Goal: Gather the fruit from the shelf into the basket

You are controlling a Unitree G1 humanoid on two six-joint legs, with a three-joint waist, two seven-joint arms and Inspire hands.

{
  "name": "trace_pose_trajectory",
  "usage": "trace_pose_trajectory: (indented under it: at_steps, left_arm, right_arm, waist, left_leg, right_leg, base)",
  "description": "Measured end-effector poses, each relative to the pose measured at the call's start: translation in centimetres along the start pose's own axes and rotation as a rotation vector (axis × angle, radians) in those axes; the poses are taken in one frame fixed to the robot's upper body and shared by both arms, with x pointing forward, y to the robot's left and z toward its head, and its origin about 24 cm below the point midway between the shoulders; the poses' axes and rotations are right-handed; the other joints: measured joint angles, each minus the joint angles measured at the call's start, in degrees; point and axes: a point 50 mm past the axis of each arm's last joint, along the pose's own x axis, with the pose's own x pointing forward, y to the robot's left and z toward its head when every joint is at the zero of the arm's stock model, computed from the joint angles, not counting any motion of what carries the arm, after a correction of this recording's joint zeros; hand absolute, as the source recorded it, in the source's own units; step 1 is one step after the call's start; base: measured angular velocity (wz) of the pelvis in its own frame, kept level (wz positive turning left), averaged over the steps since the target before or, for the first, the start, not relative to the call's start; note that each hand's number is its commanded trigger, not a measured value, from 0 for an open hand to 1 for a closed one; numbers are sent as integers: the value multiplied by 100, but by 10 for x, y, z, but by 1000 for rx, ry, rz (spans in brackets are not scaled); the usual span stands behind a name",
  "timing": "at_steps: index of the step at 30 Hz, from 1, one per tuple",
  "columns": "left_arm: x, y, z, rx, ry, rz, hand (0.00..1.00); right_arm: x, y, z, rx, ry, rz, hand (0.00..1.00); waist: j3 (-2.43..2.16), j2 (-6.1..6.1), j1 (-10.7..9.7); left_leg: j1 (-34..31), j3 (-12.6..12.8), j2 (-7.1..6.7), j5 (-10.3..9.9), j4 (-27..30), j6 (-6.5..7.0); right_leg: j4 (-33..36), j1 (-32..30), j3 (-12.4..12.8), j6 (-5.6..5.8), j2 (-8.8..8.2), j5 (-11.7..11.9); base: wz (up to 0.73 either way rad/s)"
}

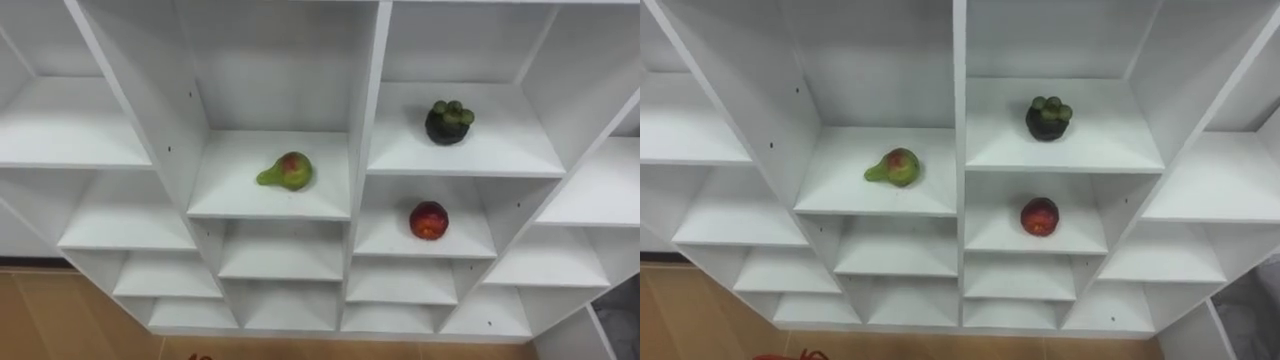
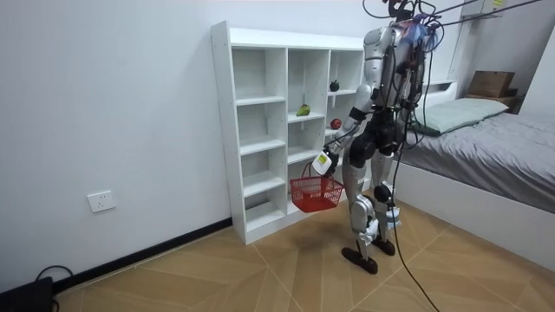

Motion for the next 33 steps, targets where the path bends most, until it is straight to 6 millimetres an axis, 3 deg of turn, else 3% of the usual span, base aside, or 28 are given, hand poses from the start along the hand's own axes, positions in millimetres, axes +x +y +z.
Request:
trace_pose_trajectory:
  at_steps: [7,11,13,19,25,29,33]
  left_arm:
    - [0,-1,0,1,-1,-3,100]
    - [0,-1,-1,0,0,-2,100]
    - [-1,-1,-2,-1,2,-2,100]
    - [-1,-1,-1,-12,2,-3,100]
    - [-1,-2,0,-16,-3,-11,100]
    - [-2,-1,3,-30,-30,-6,100]
    - [-2,-1,4,-35,-42,-5,100]
  right_arm:
    - [0,-2,0,-2,-8,-30,0]
    - [-1,-3,-3,-10,-4,-50,0]
    - [-1,-4,-3,-13,-3,-67,0]
    - [-1,-6,1,-56,-21,-109,0]
    - [-3,0,36,-125,-201,-133,0]
    - [-22,10,77,-142,-456,-140,0]
    - [-37,22,95,-171,-590,-125,0]
  waist:
    - [-35,32,-3]
    - [-32,27,2]
    - [-7,8,4]
    - [-12,-9,25]
    - [-17,-30,18]
    - [-16,-46,15]
    - [-38,-89,14]
  left_leg:
    - [12,26,3,0,0,0]
    - [22,24,1,1,4,0]
    - [27,24,2,1,5,0]
    - [12,31,5,1,7,1]
    - [-10,113,6,1,7,3]
    - [-21,127,4,1,-4,3]
    - [-45,121,3,1,-9,2]
  right_leg:
    - [5,4,-7,-3,1,5]
    - [4,17,-8,-3,0,5]
    - [6,20,4,-3,0,5]
    - [44,-21,43,-3,1,6]
    - [72,-125,81,-2,2,6]
    - [67,-151,147,-2,13,6]
    - [66,-175,147,-3,21,6]
  base:
    - [0]
    - [0]
    - [0]
    - [-2]
    - [-7]
    - [-2]
    - [0]
